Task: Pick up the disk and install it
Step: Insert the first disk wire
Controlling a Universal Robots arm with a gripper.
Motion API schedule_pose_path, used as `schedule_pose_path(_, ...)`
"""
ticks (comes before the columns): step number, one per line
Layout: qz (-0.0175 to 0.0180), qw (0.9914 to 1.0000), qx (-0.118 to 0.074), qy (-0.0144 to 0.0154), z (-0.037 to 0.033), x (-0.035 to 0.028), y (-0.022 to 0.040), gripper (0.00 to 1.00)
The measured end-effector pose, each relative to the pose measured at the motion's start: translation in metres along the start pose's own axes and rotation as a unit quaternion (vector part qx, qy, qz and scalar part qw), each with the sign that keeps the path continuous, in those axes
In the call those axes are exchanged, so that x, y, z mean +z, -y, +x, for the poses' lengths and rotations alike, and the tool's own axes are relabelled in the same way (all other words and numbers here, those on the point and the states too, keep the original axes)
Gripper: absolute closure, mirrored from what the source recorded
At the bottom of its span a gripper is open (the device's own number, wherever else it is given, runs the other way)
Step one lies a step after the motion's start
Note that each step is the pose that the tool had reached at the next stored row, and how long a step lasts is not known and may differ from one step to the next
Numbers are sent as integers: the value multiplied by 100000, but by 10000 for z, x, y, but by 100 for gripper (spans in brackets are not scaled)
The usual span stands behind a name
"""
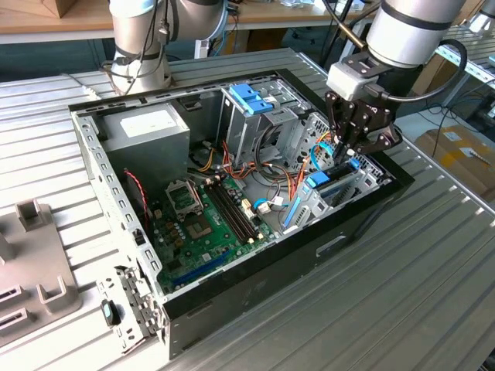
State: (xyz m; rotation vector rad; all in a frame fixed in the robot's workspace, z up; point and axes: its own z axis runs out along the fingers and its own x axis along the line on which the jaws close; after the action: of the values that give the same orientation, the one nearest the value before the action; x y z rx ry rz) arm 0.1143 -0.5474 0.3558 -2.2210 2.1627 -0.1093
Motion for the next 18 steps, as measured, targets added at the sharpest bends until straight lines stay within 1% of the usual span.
schedule_pose_path(2, 62, 100000, -39, 12, -1, 6, -18, 84)
schedule_pose_path(4, 93, 100000, -149, -6, -1, 22, -21, 84)
schedule_pose_path(11, 160, 99998, -632, 74, 0, 33, -32, 84)
schedule_pose_path(13, 202, 99996, -905, 99, 2, 39, -36, 84)
schedule_pose_path(16, 363, 99976, -2137, 181, 2, 50, -39, 84)
schedule_pose_path(18, 382, 99975, -2193, 207, 2, 53, -49, 84)
